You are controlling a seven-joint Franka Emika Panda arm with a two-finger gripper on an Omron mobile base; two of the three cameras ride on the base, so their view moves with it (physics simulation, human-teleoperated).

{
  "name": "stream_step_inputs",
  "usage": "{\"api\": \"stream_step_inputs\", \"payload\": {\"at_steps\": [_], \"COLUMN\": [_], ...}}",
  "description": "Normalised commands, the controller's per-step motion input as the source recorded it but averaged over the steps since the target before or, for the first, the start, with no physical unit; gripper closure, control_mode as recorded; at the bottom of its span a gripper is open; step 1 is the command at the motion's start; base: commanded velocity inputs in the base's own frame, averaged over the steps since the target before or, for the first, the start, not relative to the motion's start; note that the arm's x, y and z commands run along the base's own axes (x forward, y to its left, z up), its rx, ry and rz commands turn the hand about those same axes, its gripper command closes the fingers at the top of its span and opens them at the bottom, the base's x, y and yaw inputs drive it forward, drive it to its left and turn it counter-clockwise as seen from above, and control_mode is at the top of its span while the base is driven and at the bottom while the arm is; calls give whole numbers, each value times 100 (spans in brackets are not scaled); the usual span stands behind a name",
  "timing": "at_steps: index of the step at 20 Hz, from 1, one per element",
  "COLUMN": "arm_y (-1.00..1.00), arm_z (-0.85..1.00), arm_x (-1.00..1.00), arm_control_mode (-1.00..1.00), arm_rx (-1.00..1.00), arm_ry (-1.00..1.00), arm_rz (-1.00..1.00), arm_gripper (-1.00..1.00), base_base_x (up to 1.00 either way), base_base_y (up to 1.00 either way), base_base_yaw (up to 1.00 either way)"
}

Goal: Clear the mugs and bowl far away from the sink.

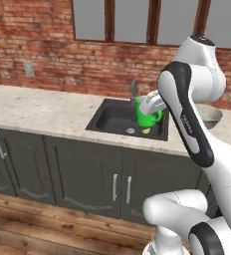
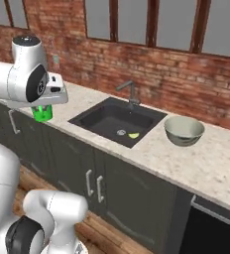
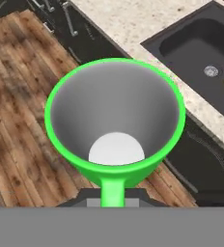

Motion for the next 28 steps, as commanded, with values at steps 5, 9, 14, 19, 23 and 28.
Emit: {"api": "stream_step_inputs", "payload": {"at_steps": [5,9,14,19,23,28], "arm_y": [0,0,0,0,0,0], "arm_z": [0,0,0,0,0,0], "arm_x": [0,0,0,0,0,0], "arm_control_mode": [100,100,100,100,100,100], "arm_rx": [0,0,0,0,0,0], "arm_ry": [0,0,0,0,0,0], "arm_rz": [0,0,0,0,0,0], "arm_gripper": [100,100,100,100,100,100], "base_base_x": [-52,-43,-6,1,16,13], "base_base_y": [45,36,23,8,6,22], "base_base_yaw": [90,89,86,83,79,77]}}
